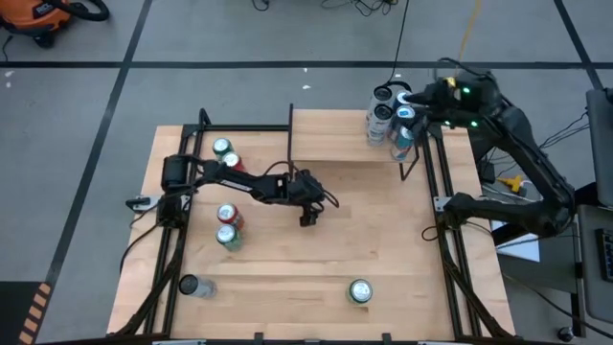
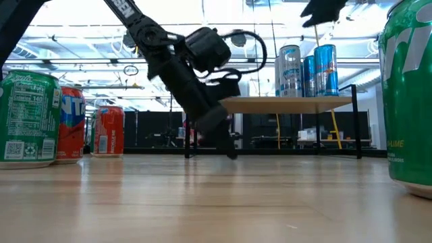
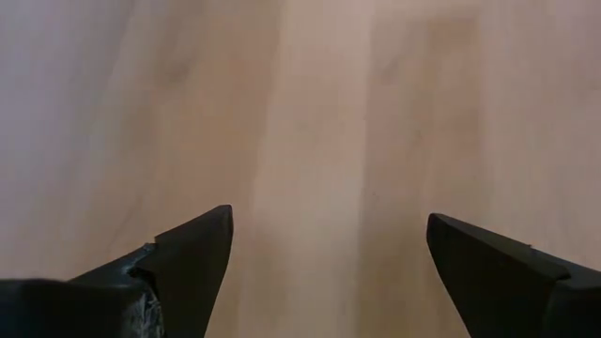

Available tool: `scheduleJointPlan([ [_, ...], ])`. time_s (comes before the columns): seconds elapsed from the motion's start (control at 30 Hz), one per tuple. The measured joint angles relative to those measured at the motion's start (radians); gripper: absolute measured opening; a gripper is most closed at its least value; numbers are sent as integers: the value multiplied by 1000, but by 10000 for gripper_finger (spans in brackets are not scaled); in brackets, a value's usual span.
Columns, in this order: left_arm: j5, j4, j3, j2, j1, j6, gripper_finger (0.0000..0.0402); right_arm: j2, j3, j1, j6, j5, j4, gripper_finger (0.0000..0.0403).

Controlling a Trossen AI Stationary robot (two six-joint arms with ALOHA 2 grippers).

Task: Place canned beverage on shelf
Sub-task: Put the white blue soda can on the shelf aligned with the other white blue soda can

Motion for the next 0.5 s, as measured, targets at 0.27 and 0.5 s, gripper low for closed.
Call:
scheduleJointPlan([
  [0.27,-135,-163,0,-162,-80,-58,354,-88,0,114,123,-206,56,271],
  [0.5,-341,-343,1,-330,-242,-181,354,-140,-203,350,233,-218,255,241],
])
